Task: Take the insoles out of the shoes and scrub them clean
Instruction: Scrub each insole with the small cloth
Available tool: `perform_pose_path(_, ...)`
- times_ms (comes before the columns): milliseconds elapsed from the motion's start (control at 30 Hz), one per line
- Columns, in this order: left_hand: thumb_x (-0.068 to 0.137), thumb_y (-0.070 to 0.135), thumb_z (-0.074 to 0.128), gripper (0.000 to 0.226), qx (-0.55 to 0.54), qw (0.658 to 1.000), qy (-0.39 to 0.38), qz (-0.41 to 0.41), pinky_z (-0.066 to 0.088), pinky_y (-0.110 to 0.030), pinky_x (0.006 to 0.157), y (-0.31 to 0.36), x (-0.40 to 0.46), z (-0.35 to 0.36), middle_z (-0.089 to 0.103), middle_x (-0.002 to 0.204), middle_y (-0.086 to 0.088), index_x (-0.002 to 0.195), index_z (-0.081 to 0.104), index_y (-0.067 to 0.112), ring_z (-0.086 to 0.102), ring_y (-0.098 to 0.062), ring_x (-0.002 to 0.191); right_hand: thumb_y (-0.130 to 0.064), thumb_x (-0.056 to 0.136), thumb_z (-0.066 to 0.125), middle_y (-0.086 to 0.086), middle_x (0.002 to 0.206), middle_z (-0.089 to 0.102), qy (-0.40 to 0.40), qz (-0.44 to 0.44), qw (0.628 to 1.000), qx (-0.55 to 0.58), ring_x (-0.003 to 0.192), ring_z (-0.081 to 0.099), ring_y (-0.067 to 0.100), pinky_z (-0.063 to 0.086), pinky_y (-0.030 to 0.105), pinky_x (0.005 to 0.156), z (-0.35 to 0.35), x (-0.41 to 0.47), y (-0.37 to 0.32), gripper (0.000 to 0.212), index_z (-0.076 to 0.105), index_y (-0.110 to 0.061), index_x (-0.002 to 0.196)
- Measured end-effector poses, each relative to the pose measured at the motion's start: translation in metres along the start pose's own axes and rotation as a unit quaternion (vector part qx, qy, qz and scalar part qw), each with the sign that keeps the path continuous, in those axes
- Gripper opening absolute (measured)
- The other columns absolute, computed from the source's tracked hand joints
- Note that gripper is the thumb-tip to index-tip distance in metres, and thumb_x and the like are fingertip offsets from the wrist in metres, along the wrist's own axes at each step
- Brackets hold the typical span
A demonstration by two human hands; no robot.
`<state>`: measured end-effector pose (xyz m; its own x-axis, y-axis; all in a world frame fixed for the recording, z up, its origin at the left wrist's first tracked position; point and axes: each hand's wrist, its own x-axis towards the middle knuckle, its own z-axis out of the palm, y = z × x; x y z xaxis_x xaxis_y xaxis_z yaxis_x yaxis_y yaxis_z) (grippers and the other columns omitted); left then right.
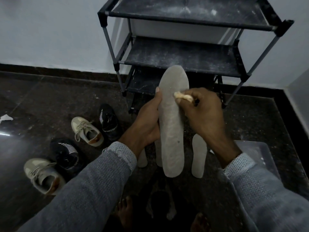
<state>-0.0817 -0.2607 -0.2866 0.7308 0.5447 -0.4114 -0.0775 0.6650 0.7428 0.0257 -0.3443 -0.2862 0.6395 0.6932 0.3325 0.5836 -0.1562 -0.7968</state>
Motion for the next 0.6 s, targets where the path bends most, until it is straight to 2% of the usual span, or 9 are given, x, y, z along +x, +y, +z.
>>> perform_pose_path(133,0.101,0.048,0.028,0.054,-0.031,1.0,-0.001,-0.002,0.059,-0.032,0.077,0.001,0.002,-0.004,0.069,0.105,-0.013,0.116,0.06,0.006,0.07,-0.021,0.088,-0.013,0.086,0.07,0.0,0.085,0.069,-0.102,-0.076,0.992,0.0,0.076,0.061,0.007,0.051,0.027,0.073,0.017,-0.013,-0.016,0.007,0.076,-0.013,0.09)
perform_pose_path(200,0.101,0.047,0.03,0.055,-0.041,0.999,0.002,-0.006,0.058,-0.034,0.079,0.002,0.001,-0.005,0.07,0.105,-0.015,0.118,0.06,0.005,0.07,-0.023,0.09,-0.016,0.086,0.069,0.0,0.084,0.07,-0.091,-0.079,0.993,-0.015,0.075,0.062,0.009,0.052,0.031,0.073,0.016,-0.011,-0.014,0.008,0.076,-0.012,0.089)
perform_pose_path(333,0.101,0.046,0.032,0.055,-0.047,0.999,0.001,-0.019,0.057,-0.038,0.083,0.001,-0.001,-0.002,0.065,0.117,-0.017,0.131,0.053,0.006,0.067,-0.026,0.096,-0.025,0.088,0.068,-0.004,0.081,0.069,-0.001,-0.009,1.0,-0.028,0.072,0.063,0.009,0.056,0.037,0.07,0.003,0.001,0.005,0.011,0.074,-0.016,0.089)
perform_pose_path(400,0.102,0.045,0.032,0.053,-0.053,0.998,0.004,-0.021,0.058,-0.037,0.08,0.0,-0.001,0.0,0.067,0.113,-0.016,0.131,0.053,0.006,0.068,-0.025,0.091,-0.026,0.088,0.068,-0.007,0.075,0.067,-0.002,0.015,1.0,-0.008,0.068,0.063,0.007,0.056,0.033,0.066,0.001,0.001,0.005,0.01,0.073,-0.017,0.087)
perform_pose_path(467,0.102,0.045,0.031,0.055,-0.05,0.999,0.011,-0.02,0.058,-0.035,0.078,0.001,-0.001,0.001,0.066,0.113,-0.017,0.132,0.052,0.004,0.068,-0.025,0.092,-0.023,0.088,0.069,-0.01,0.073,0.066,-0.049,0.016,0.998,0.023,0.065,0.062,0.003,0.054,0.025,0.063,0.008,-0.005,-0.005,0.007,0.072,-0.017,0.085)
perform_pose_path(533,0.102,0.044,0.031,0.056,-0.042,0.999,0.028,-0.017,0.059,-0.034,0.076,0.002,0.0,0.0,0.065,0.116,-0.017,0.132,0.052,0.002,0.067,-0.025,0.095,-0.016,0.087,0.069,-0.009,0.077,0.068,-0.102,-0.004,0.994,0.043,0.07,0.063,0.002,0.05,0.013,0.062,0.017,-0.014,-0.018,0.004,0.072,-0.015,0.086)
perform_pose_path(600,0.102,0.043,0.032,0.055,-0.04,0.998,0.044,-0.017,0.059,-0.033,0.071,0.001,0.0,-0.002,0.066,0.113,-0.016,0.13,0.053,0.001,0.067,-0.024,0.092,-0.013,0.087,0.069,-0.007,0.08,0.069,-0.12,-0.019,0.992,0.038,0.073,0.063,0.001,0.048,0.008,0.064,0.023,-0.017,-0.022,0.005,0.073,-0.013,0.089)
